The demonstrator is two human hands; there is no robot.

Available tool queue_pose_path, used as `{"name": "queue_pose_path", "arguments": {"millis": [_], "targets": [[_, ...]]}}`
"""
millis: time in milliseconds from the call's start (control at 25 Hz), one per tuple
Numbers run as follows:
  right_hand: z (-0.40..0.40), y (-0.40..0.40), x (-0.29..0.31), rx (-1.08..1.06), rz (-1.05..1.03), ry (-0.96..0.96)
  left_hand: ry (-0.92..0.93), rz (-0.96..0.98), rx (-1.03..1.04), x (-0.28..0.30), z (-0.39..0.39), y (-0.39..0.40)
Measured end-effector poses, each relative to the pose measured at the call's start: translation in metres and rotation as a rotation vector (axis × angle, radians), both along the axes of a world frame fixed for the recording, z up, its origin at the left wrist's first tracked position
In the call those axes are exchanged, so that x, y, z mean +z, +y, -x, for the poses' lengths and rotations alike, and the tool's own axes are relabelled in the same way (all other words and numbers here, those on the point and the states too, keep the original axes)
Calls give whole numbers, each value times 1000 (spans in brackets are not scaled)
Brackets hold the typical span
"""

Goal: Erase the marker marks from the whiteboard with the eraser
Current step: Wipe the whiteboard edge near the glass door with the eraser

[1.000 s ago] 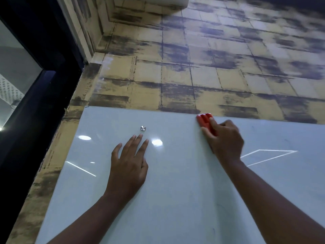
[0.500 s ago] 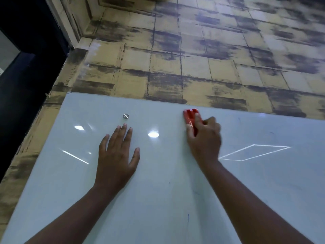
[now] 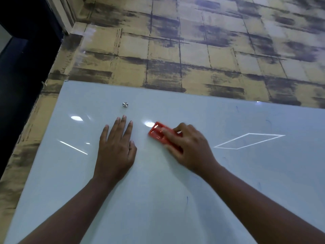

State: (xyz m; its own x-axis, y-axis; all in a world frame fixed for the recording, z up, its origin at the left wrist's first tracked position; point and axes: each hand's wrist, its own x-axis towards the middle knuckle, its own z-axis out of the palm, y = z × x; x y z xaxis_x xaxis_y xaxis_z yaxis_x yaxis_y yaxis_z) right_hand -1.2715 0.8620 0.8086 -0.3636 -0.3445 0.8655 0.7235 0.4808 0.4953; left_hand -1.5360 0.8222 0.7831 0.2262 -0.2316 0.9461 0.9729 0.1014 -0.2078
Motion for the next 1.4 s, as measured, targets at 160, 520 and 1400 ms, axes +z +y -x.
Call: {"name": "queue_pose_path", "arguments": {"millis": [160,520,1400], "targets": [[-62,18,16,59,225,462,67,21,5,-15,2,0],[-21,0,-50,241,368,603,40,98,-9,-67,-5,-4],[-67,18,-125,264,387,557,-85,163,19,-149,-58,6]]}}
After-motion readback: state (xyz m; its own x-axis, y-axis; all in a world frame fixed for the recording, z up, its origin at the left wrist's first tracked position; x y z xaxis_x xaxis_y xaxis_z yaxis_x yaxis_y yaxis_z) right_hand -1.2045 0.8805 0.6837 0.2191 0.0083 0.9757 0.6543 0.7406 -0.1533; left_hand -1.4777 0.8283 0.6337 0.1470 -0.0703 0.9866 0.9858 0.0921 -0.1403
